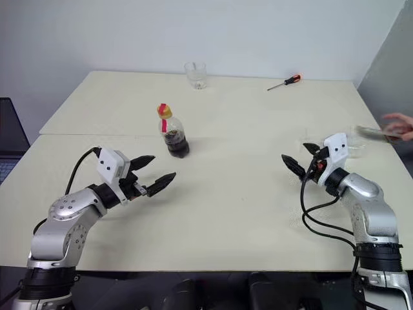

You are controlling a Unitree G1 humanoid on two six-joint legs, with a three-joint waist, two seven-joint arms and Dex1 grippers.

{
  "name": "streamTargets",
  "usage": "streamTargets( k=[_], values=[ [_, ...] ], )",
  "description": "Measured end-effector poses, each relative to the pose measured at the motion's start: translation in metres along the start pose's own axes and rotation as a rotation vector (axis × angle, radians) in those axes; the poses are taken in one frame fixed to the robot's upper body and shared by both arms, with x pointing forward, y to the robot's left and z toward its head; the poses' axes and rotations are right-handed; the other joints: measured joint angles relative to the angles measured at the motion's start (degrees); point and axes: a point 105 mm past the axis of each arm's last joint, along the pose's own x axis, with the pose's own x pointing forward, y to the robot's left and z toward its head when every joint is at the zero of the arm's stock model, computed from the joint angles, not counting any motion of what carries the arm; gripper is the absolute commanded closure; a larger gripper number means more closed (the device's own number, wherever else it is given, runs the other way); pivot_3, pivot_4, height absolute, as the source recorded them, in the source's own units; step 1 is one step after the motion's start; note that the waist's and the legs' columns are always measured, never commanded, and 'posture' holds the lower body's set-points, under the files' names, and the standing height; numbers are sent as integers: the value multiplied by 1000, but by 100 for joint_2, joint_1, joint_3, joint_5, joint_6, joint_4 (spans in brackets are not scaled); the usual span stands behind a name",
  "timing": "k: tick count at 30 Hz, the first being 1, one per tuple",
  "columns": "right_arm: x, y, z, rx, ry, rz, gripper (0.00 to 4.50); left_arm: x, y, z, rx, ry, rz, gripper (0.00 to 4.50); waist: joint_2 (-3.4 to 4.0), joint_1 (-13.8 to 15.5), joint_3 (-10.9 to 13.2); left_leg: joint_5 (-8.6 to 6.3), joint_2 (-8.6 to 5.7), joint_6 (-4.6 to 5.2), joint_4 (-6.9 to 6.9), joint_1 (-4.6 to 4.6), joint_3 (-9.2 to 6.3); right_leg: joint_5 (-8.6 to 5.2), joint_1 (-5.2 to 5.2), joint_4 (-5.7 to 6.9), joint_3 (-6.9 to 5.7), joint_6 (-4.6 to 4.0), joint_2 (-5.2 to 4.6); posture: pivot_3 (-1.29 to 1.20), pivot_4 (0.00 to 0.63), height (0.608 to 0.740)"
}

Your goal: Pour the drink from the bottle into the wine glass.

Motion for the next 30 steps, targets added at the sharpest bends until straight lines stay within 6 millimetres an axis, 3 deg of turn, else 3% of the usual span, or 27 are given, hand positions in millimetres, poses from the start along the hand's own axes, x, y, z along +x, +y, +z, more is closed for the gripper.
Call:
streamTargets(
  k=[8,10,15,21,30],
  values=[
    [-3,30,8,4,57,184,0,4,16,3,-8,-23,94,12,-1,19,-1,0,-3,1,3,1,-4,-1,3,1,-4,2,0,0,150,740],
    [4,52,6,-2,74,269,0,16,23,2,3,-62,195,12,-1,23,-1,0,-4,1,3,1,-4,-1,3,0,-1,2,0,0,150,740],
    [19,104,6,-7,72,459,0,43,16,-6,-1,-97,264,12,-4,29,0,0,-4,0,6,-9,-5,9,-1,-1,-2,-14,1,0,150,740],
    [24,119,6,-2,63,497,0,56,19,-5,-20,-125,312,12,-6,80,0,1,-4,1,10,-11,-3,8,1,1,-14,-11,0,0,150,740],
    [24,124,10,-14,50,495,0,68,32,-2,-66,-138,334,12,-6,106,0,1,-4,0,10,-15,-3,8,0,0,-19,-11,2,0,150,740]
  ],
)
